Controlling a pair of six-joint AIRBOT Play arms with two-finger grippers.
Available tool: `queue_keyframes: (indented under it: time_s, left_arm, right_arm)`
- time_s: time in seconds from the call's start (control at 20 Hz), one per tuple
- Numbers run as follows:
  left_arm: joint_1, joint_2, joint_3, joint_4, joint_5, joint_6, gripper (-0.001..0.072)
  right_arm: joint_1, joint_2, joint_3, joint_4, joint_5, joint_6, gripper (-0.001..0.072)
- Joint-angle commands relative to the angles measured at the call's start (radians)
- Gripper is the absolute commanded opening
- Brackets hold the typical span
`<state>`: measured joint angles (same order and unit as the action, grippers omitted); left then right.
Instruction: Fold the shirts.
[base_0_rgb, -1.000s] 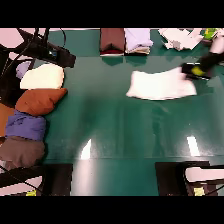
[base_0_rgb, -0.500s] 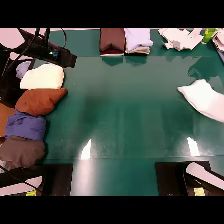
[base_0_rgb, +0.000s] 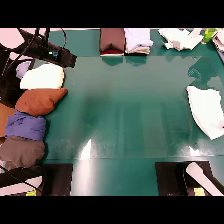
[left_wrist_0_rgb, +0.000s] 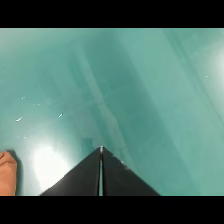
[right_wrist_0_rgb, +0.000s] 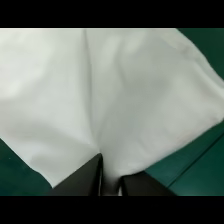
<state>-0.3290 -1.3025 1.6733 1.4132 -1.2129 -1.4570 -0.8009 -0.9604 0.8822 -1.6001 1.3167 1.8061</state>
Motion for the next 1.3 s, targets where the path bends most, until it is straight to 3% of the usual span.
queue_keyframes:
  time_s: [0.0,0.15,0.3,0.45,0.6,0.7,0.8,0.85,0.95,1.0,1.25]
  left_arm:
    - [0.0,0.0,0.0,0.0,-0.003,0.0,0.003]
    - [0.0,0.0,0.0,-0.007,-0.003,-0.001,0.003]
    - [0.0,0.0,0.0,-0.007,-0.001,-0.001,0.003]
    - [0.0,0.0,0.0,-0.006,0.027,0.0,0.003]
    - [0.002,0.0,0.0,-0.006,0.039,-0.001,0.003]
    - [0.002,0.0,0.0,-0.006,0.056,-0.001,0.003]
    - [0.002,0.0,0.0,-0.006,0.064,-0.001,0.003]
    - [0.002,0.0,0.0,-0.006,0.066,-0.001,0.003]
    - [0.002,0.0,0.0,-0.006,0.072,-0.001,0.003]
    - [0.002,0.0,0.0,-0.006,0.072,-0.001,0.003]
    - [0.002,0.0,0.0,-0.006,0.072,-0.001,0.003]
  right_arm:
    - [0.01,0.013,0.018,-0.09,0.018,-0.014,0.0484]
    - [-0.021,0.014,0.16,-0.065,0.037,-0.056,0.049]
    - [0.063,0.014,0.28,0.164,0.04,-0.087,0.0488]
    - [0.286,0.013,0.286,0.323,0.003,-0.087,0.0487]
    - [0.573,-0.031,0.269,0.315,-0.016,-0.087,0.0485]
    - [0.719,-0.079,0.271,0.314,-0.023,-0.088,0.0425]
    - [0.823,-0.13,0.29,0.314,-0.026,-0.089,0.0424]
    - [0.862,-0.156,0.307,0.314,-0.026,-0.094,0.04]
    - [0.914,-0.199,0.345,0.315,-0.021,-0.127,0.0089]
    - [0.933,-0.215,0.365,0.315,-0.011,-0.134,0.0017]
    - [0.955,-0.238,0.431,0.315,-0.005,-0.133,0.0017]
